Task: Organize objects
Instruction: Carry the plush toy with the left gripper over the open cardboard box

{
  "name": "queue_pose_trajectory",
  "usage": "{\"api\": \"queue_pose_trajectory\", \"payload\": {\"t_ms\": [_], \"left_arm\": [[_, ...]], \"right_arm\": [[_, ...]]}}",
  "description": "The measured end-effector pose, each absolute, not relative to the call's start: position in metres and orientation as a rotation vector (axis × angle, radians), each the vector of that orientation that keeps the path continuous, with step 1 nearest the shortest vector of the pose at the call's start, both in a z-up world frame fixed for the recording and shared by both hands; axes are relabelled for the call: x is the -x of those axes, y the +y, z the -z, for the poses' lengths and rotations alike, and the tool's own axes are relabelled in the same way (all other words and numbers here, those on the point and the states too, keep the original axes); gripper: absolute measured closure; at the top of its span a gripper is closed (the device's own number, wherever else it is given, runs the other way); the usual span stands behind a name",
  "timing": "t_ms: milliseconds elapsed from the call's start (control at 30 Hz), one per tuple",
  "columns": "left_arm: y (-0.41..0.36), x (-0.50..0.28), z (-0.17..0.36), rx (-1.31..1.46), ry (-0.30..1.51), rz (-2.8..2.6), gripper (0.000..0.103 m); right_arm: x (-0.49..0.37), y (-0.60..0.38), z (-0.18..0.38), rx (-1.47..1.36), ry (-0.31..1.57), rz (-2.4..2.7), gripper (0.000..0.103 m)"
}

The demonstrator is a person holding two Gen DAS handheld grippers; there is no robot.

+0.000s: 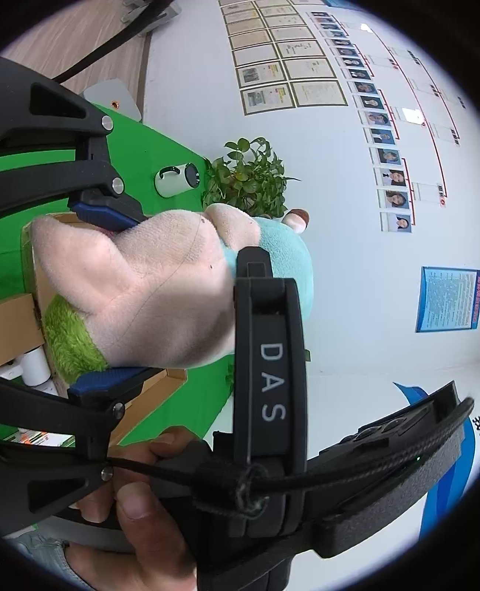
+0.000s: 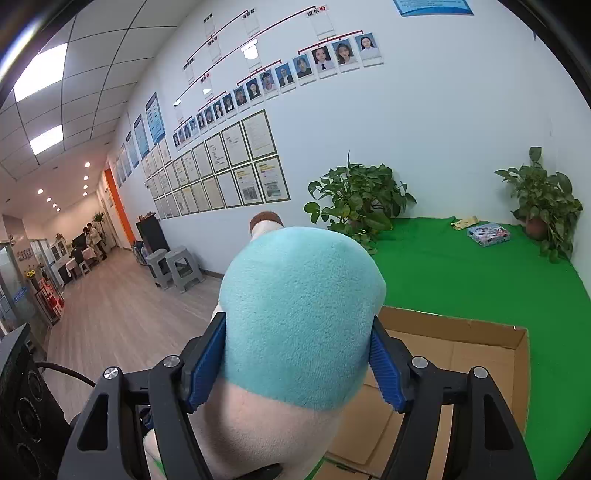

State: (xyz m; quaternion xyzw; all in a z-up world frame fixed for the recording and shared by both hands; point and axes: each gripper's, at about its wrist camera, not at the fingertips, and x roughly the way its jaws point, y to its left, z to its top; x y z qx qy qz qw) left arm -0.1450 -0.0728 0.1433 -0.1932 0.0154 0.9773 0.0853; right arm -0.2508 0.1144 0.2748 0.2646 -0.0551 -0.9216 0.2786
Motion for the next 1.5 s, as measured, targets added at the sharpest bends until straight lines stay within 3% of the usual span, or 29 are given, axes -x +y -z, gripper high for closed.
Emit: {"api": "queue_pose_trajectory", "payload": {"t_ms": [233,567,1200,1500], "left_arm": [[-0.070,0.151,-0.118,0.668,0.016,-2.916,0.041],[-0.082,0.178,-0.079,0.801,0.022,-2.916,0.041],[-0.110,0.240,0.029,1.229,-0.016,-2.806,0.041],[-0.114,0.234,0.039,1.296,-0.118,-2.774,0.035]], "right_arm": [[0.314,0.094,-0.245,-0.781,-0.160,2.433,0.035],[0.357,0.062,-0.155,-0.858,-0.199,2.367,0.034],[0.457,0.053,0.084,-1.160,-0.373,2.148,0.034],[0.480,0.042,0.125,-1.310,-0.354,2.088,0.034]]}}
